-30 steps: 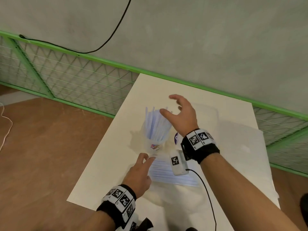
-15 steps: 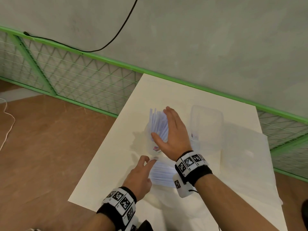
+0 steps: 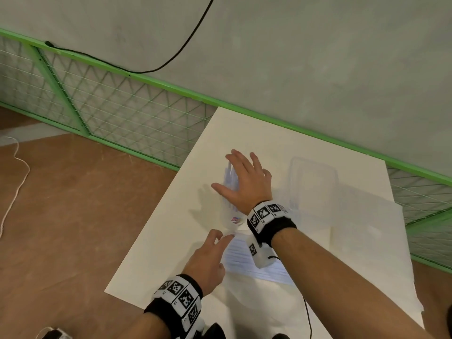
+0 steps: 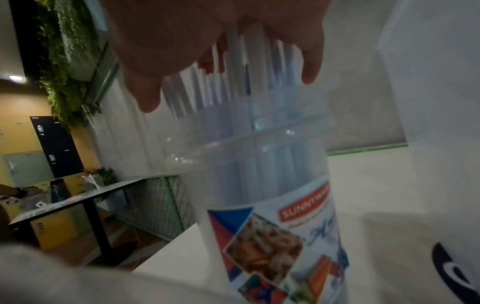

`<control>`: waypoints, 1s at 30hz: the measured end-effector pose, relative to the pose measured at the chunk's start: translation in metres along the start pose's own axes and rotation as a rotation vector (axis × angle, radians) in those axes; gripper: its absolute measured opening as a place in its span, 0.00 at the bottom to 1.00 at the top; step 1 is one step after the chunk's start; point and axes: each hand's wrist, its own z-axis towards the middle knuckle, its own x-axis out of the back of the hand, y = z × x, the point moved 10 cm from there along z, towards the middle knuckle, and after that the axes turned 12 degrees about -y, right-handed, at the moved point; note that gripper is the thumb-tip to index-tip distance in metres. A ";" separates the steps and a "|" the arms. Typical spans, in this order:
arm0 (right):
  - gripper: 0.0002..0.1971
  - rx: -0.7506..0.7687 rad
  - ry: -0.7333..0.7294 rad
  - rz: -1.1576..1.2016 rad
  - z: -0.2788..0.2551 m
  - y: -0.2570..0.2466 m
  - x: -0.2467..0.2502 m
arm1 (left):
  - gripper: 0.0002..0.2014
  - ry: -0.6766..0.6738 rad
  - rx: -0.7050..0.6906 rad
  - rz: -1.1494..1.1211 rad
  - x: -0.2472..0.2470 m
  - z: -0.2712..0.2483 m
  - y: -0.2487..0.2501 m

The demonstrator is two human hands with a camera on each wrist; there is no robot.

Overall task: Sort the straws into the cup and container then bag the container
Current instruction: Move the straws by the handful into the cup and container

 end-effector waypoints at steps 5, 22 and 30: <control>0.21 0.140 0.080 0.025 0.004 -0.004 -0.003 | 0.35 -0.009 0.001 -0.012 0.000 0.001 -0.002; 0.09 0.123 0.133 0.215 0.016 0.012 0.023 | 0.36 -0.014 -0.001 -0.015 0.000 0.005 -0.006; 0.12 0.095 -0.049 0.027 0.012 0.005 0.002 | 0.37 -0.019 0.007 -0.014 -0.001 0.008 -0.006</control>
